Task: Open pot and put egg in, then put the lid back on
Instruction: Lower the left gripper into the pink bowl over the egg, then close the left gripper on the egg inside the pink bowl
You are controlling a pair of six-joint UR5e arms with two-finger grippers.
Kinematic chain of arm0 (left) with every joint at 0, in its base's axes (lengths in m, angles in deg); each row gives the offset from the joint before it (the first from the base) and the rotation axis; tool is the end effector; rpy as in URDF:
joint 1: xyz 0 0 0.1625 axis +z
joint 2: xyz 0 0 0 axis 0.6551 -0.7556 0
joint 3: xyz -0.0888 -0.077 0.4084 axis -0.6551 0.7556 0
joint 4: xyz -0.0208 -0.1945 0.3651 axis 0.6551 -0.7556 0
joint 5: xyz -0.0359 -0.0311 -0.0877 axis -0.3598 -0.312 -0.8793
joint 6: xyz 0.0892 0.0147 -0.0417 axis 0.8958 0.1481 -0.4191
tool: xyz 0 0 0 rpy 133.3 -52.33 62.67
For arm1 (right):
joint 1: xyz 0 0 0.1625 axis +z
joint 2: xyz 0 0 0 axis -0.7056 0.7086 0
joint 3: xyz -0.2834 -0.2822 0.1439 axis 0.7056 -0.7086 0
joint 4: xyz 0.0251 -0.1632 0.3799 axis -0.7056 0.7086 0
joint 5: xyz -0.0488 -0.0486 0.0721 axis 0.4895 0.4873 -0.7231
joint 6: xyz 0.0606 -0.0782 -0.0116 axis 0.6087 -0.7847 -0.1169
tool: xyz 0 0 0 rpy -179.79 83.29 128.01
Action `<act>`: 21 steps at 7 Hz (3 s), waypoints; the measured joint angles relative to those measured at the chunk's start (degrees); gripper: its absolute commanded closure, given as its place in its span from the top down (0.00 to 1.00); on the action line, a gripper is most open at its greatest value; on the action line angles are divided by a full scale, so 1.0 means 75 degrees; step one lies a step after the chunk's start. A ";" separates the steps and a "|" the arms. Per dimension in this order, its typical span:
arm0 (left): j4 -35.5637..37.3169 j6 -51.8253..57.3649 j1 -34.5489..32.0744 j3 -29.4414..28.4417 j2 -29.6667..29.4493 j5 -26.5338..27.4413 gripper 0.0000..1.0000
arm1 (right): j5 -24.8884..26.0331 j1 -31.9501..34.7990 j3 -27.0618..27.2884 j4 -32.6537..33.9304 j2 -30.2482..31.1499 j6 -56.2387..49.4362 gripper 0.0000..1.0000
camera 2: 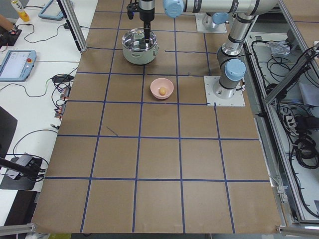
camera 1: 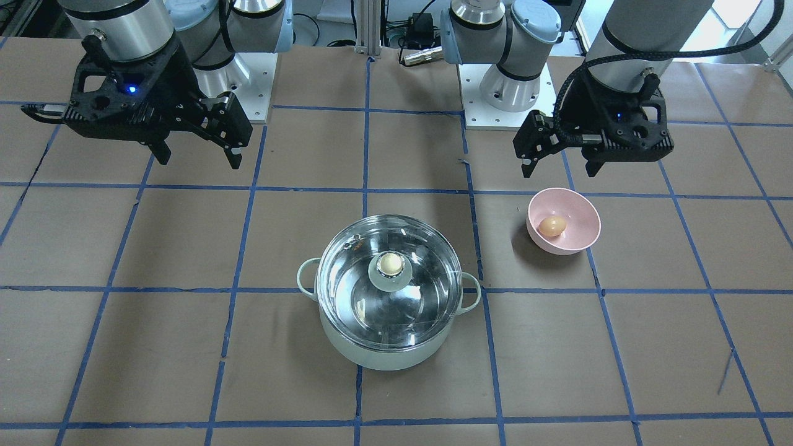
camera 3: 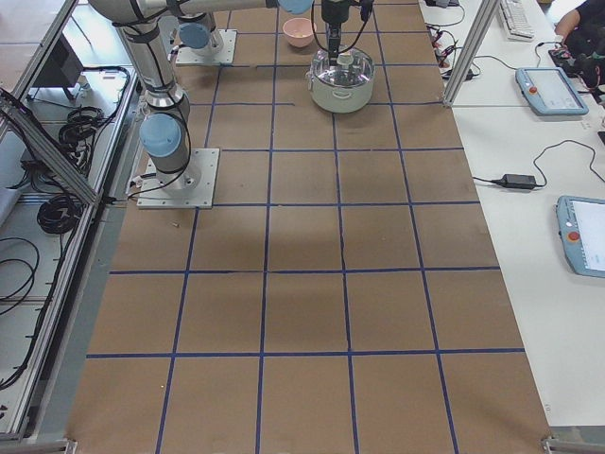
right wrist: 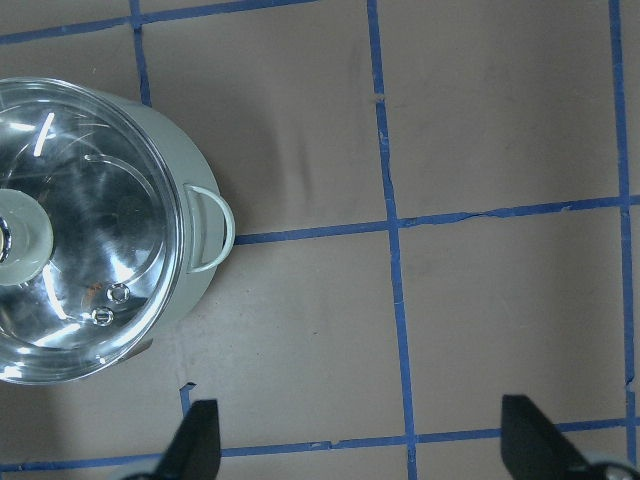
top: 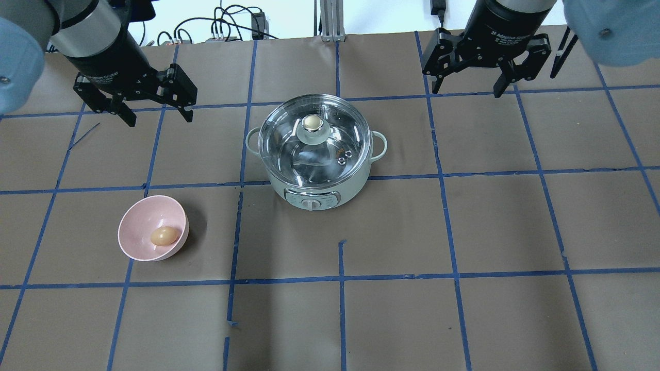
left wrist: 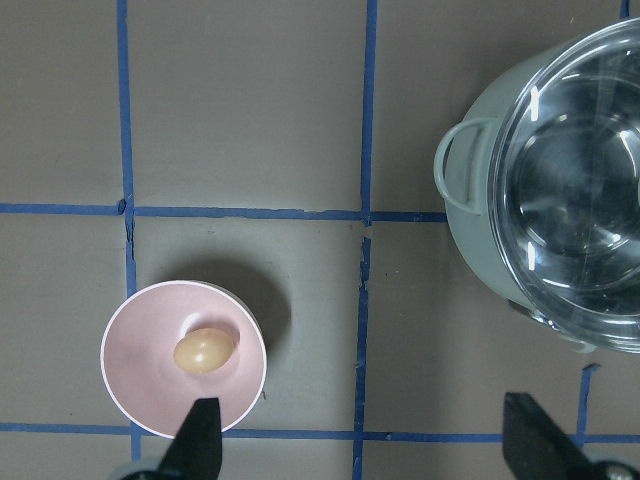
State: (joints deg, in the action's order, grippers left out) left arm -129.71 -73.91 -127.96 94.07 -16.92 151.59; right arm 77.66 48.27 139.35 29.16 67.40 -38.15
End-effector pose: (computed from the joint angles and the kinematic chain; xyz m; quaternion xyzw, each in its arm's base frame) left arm -0.1073 -0.5060 0.4922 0.0155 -0.9999 0.0075 0.0002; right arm 0.1661 -0.5096 0.5190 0.0465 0.9982 -0.0282 0.0257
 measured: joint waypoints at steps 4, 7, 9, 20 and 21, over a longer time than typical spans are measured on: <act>-0.0034 0.0122 0.0026 0.0214 -0.0105 0.0000 1.00 | 0.0014 -0.0003 -0.0002 -0.0004 0.0000 -0.0016 1.00; 0.1377 0.0804 0.0849 0.1968 -0.0172 0.0057 1.00 | -0.0029 0.0000 -0.0002 -0.0009 0.0000 -0.0018 1.00; 0.2180 0.1691 0.1350 0.2907 -0.0168 0.0077 1.00 | -0.0042 0.0002 -0.0002 -0.0007 0.0000 -0.0026 1.00; 0.5662 0.7209 0.2715 0.5857 -0.0164 0.0009 0.99 | -0.0046 -0.0010 -0.0002 -0.0027 0.0000 -0.0016 1.00; 0.5671 0.7311 0.2713 0.5862 -0.0188 0.0002 0.99 | -0.0056 -0.0006 -0.0002 -0.0027 0.0000 -0.0016 1.00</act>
State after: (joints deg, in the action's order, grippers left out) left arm -87.17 -19.08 -107.61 138.04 -18.33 151.60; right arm 77.24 48.22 139.33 28.96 67.40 -38.27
